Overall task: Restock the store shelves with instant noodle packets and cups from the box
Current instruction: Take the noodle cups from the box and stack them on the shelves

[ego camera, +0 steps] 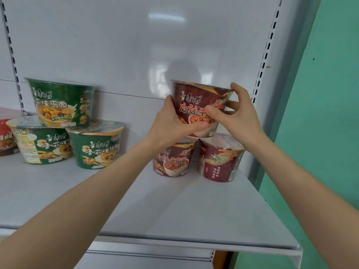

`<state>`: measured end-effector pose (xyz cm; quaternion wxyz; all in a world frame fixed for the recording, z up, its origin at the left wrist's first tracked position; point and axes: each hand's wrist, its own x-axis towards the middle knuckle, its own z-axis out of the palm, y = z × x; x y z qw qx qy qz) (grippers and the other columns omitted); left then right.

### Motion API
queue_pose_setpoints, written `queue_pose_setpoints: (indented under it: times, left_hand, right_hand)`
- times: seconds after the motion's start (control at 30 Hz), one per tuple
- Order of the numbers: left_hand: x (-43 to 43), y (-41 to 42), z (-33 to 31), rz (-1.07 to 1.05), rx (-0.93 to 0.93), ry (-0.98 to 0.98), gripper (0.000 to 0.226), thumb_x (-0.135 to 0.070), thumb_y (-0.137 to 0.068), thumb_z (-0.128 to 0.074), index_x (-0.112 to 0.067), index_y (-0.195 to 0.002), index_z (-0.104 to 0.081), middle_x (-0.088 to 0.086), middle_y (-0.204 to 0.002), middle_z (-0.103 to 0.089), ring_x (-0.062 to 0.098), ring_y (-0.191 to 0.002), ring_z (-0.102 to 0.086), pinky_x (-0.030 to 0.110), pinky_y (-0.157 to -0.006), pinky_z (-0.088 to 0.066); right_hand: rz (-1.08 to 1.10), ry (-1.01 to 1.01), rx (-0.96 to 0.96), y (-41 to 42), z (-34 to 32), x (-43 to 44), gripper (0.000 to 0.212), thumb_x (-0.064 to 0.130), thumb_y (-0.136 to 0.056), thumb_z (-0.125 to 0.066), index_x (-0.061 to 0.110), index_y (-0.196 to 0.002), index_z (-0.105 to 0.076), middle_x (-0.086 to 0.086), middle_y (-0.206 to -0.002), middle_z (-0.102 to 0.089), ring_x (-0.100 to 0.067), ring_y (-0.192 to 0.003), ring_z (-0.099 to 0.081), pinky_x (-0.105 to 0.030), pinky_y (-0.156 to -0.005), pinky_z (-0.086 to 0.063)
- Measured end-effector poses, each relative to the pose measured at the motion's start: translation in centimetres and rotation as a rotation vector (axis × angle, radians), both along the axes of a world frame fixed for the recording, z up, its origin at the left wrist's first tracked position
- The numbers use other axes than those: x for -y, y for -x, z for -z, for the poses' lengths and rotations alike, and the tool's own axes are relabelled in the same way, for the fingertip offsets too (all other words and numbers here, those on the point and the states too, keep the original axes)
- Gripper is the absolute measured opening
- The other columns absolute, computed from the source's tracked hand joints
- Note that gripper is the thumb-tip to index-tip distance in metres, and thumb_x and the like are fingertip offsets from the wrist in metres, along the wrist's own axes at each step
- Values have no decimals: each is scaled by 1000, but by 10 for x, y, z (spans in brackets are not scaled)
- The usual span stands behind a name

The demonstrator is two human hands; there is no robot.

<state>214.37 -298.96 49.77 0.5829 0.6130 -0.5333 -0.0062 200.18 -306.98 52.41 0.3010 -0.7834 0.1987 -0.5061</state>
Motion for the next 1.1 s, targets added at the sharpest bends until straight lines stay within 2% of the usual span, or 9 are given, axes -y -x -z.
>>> queue_pose_setpoints:
  times: [0.1,0.2,0.3,0.4,0.47,0.57,0.83,1.0,1.1]
  left_hand:
    - [-1,-4,-1,-40,-16,22,78,-43,-60,-82,-23,-122,-37,-26,-91,-50,-12,-80,-50,5,-64,-37]
    - [-5,-12,-1,-79,-13,29,80,-43,-61,-81,-21,-124,-37,-28,-88,-46,-13,-78,-47,7,-64,-35]
    - [-8,-14,0,-89,-24,44,77,-40,-62,-81,-22,-122,-36,-26,-91,-47,-10,-79,-48,7,-66,-36]
    - [-8,-12,1,-92,-22,40,71,-40,-61,-82,-29,-111,-33,-28,-88,-48,-12,-79,-48,8,-65,-36]
    - [-7,-11,2,-80,-28,40,71,-40,-61,-82,-29,-111,-33,-28,-88,-47,-12,-79,-48,7,-64,-36]
    - [-7,-13,3,-80,-31,50,74,-40,-61,-82,-26,-117,-35,-29,-87,-47,-12,-79,-48,7,-64,-35]
    - [-8,-16,1,-83,-25,64,80,-38,-62,-82,-21,-126,-36,-28,-89,-47,-12,-80,-48,7,-66,-37]
    - [-6,-14,-1,-81,-29,75,79,-39,-62,-82,-20,-125,-37,-24,-93,-50,-10,-82,-50,8,-69,-39]
    - [-7,-14,-2,-85,-22,85,80,-39,-63,-81,-19,-126,-37,-19,-98,-51,-7,-83,-51,8,-70,-39]
  right_hand:
    - [-60,-34,-132,16,-1,9,75,36,-81,-64,28,-144,-23,1,-130,-50,-6,-107,-53,-17,-86,-43]
    - [47,28,-327,34,11,26,56,42,-85,-56,23,-136,-42,-3,-137,-49,-13,-121,-49,-26,-97,-37]
    - [216,64,-518,35,27,34,57,51,-81,-58,19,-128,-51,-1,-135,-52,-18,-122,-48,-28,-93,-37]
    - [291,194,-690,21,36,33,63,64,-71,-61,22,-118,-58,0,-121,-61,-20,-109,-58,-34,-85,-49]
    - [308,302,-806,13,42,37,55,56,-75,-62,22,-118,-57,-1,-116,-63,-22,-103,-59,-33,-78,-50]
    - [327,361,-922,12,48,42,41,37,-86,-58,12,-118,-55,-7,-119,-62,-27,-105,-57,-38,-82,-50]
    - [39,115,-1043,37,24,37,39,8,-85,-57,20,-121,-48,-3,-123,-54,-19,-109,-53,-27,-88,-45]
    - [215,120,-960,22,25,26,43,48,-77,-66,14,-101,-55,0,-100,-57,-19,-92,-55,-29,-75,-45]
    - [332,266,-928,15,35,26,41,49,-76,-66,14,-91,-52,-4,-94,-61,-22,-84,-56,-33,-71,-46]
